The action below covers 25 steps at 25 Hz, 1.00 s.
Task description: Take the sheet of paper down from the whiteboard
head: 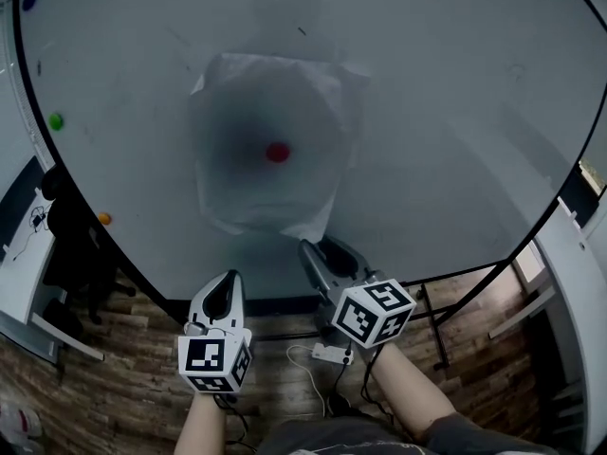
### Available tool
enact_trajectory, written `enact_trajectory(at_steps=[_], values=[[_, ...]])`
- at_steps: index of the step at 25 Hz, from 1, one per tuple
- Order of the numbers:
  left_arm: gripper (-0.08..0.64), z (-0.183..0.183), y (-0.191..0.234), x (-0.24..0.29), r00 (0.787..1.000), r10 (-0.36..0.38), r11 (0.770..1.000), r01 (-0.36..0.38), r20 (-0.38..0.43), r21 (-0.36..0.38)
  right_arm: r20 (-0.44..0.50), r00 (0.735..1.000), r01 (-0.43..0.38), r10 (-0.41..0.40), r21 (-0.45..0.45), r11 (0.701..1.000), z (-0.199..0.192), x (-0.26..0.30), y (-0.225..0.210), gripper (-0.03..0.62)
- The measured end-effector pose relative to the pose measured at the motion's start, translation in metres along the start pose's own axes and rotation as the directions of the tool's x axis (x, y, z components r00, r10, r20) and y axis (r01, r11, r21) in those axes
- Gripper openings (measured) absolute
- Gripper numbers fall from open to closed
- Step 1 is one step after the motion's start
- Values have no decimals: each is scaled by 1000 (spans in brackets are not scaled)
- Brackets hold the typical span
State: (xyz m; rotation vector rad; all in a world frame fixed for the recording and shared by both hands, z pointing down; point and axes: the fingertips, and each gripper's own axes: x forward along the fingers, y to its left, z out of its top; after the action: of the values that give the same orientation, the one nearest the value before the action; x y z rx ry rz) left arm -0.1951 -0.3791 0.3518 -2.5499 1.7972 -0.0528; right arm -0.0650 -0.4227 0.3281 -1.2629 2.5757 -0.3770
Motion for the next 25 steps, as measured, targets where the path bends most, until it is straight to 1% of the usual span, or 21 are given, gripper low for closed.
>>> enact_trajectory(at_steps=[3,5,8,11,15,18,19,20,21,23,25], values=[[12,13,-5,1,1000,4,1000,-4,15,17,7,999,-33,33,23,999,6,3,1,135],[12,21,-11,4,1000,-16,999,15,15,30,-15,998,-53,53,34,998,4,7,2,129],[12,32,-27,12,997,-81,996,81,-9,49,-42,997,-67,70,55,996,0,12,-1,53],[13,44,-40,19,993,-114,990,114,-12,81,-48,995,-86,89,59,995,-1,13,-1,40],[14,72,-42,26,994,-91,989,82,62,125,-56,992,-106,109,49,993,-2,13,-2,37],[17,93,-43,33,990,-76,986,57,117,159,-63,991,-112,115,53,992,-3,12,-4,37],[45,99,-44,35,988,-79,985,56,131,166,-66,991,-113,117,51,992,-3,12,-5,37],[114,105,-46,38,986,-83,983,58,146,172,-69,991,-115,118,45,992,-3,12,-6,37],[148,112,-47,40,983,-86,982,57,162,180,-72,990,-117,120,39,992,-3,11,-6,37],[167,129,-51,45,975,-88,976,43,203,214,-76,989,-121,123,30,992,-3,11,-6,37],[176,147,-56,49,966,-89,964,23,241,263,-77,989,-122,124,29,992,-3,10,-7,37]])
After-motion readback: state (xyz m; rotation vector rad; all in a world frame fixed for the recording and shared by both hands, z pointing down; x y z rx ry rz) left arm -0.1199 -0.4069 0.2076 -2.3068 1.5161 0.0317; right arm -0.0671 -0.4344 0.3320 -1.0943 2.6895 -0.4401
